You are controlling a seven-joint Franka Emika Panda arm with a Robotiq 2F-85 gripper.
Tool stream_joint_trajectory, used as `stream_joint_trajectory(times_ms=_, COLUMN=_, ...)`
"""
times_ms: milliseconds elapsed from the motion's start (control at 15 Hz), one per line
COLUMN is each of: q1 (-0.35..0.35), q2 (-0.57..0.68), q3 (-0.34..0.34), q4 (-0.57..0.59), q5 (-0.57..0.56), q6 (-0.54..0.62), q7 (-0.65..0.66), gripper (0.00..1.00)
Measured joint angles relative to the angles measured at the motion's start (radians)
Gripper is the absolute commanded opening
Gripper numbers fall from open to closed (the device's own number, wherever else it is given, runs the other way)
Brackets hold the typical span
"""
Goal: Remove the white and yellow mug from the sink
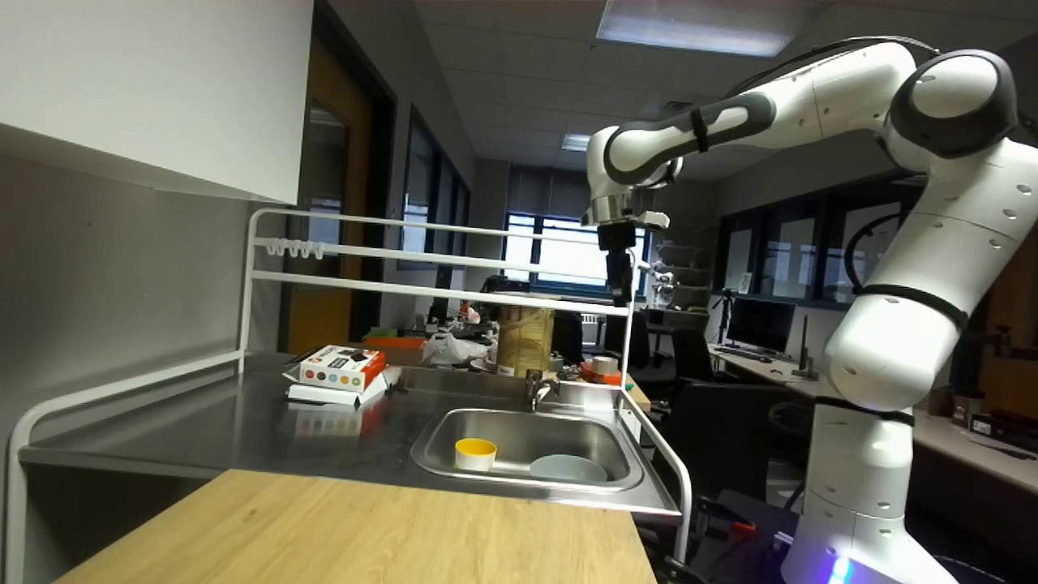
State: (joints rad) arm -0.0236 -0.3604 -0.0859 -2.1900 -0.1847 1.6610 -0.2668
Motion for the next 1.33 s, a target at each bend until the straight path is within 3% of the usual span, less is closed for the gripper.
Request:
stream_joint_trajectory(times_ms=533, q1=0.037, q2=0.477, q3=0.042, q4=0.359, q5=0.062, q6=0.018, q7=-0.028, gripper=1.0)
stream_joint_trajectory(times_ms=800, q1=0.038, q2=0.677, q3=0.08, q4=0.562, q5=0.129, q6=-0.048, q7=-0.073, gripper=1.0)
stream_joint_trajectory(times_ms=1067, q1=0.041, q2=0.824, q3=0.107, q4=0.755, q5=0.135, q6=-0.167, q7=-0.084, gripper=1.0)
stream_joint_trajectory(times_ms=1333, q1=0.041, q2=0.862, q3=0.108, q4=0.812, q5=0.135, q6=-0.195, q7=-0.088, gripper=1.0)
